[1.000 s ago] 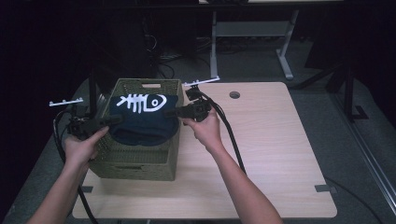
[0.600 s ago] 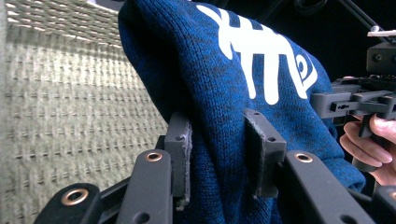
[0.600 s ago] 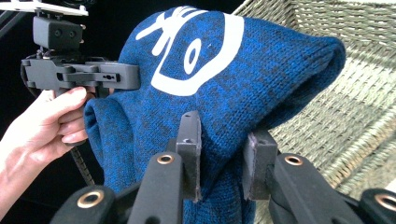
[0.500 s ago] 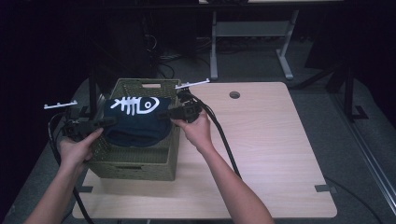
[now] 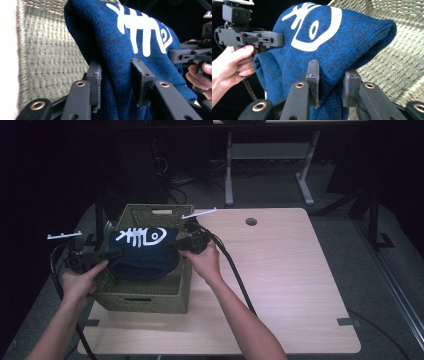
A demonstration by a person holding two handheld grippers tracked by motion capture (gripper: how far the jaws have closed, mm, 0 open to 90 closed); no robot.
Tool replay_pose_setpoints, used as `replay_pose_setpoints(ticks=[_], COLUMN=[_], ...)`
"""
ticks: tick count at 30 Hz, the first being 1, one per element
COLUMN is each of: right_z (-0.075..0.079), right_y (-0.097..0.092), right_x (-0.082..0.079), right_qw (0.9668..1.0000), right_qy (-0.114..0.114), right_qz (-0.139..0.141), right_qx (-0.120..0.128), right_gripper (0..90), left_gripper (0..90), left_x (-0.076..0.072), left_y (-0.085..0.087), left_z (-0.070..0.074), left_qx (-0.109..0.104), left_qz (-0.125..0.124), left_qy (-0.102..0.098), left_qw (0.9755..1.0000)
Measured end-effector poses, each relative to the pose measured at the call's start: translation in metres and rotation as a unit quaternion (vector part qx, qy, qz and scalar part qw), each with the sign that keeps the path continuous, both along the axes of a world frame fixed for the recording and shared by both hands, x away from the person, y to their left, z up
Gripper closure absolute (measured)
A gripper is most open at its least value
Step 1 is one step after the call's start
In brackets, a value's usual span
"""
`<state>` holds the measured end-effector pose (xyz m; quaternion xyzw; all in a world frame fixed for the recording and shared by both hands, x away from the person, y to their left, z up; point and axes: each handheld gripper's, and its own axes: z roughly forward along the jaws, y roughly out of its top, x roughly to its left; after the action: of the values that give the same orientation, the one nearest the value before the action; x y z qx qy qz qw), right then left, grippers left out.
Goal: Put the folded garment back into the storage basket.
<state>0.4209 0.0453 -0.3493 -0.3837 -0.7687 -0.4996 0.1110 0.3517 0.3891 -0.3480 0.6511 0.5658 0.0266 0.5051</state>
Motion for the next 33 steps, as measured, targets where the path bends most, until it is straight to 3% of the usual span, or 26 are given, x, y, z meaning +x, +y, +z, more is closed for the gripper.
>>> replay_pose_setpoints(ticks=[8,14,18,28,33], right_z=[-0.009,-0.014,-0.018,-0.028,-0.028], right_y=[0.010,0.014,0.017,0.020,0.019], right_x=[0.000,0.000,0.000,0.002,0.000], right_qw=[1.0000,0.9997,0.9994,0.9990,0.9989], right_qy=[0.003,0.007,0.007,0.019,0.009], right_qz=[0.003,0.007,0.009,0.004,-0.002], right_qx=[-0.005,-0.022,-0.033,-0.039,-0.046], right_gripper=[71.1,70.7,70.6,70.4,70.5], left_gripper=[64.0,64.2,64.1,64.4,64.1], left_x=[0.001,0.001,0.002,0.005,0.007], left_y=[0.006,0.007,0.006,0.007,0.006], left_z=[-0.003,-0.010,-0.012,-0.015,-0.015], left_qx=[0.021,0.025,0.047,0.054,0.061], left_qz=[0.009,0.010,0.010,0.008,0.004], left_qy=[0.009,0.019,0.022,0.031,0.034], left_qw=[0.9997,0.9995,0.9986,0.9980,0.9976])
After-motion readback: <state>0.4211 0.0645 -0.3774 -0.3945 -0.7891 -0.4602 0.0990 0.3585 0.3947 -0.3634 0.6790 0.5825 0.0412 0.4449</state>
